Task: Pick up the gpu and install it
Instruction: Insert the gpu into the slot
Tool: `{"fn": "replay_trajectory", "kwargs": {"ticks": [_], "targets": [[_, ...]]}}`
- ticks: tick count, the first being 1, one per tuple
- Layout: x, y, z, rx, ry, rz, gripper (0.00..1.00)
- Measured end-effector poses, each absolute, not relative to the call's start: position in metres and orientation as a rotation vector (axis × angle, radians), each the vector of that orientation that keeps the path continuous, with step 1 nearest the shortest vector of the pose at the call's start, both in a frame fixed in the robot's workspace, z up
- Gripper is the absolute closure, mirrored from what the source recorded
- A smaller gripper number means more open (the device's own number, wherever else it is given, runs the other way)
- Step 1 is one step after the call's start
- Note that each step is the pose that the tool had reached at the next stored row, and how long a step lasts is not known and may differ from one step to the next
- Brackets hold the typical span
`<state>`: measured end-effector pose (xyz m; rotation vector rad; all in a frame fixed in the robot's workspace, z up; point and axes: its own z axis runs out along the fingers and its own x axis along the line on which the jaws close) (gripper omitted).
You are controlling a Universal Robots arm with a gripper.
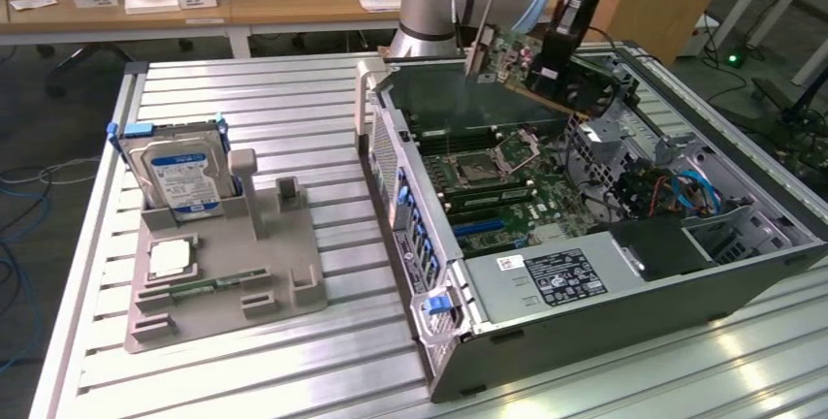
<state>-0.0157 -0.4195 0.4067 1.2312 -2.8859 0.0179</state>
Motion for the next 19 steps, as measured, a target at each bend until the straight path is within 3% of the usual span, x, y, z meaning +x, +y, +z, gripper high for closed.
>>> {"fn": "replay_trajectory", "kwargs": {"ticks": [19], "targets": [[-0.0157,-0.4195,0.4063,1.655,-2.668,0.019,0.72]]}}
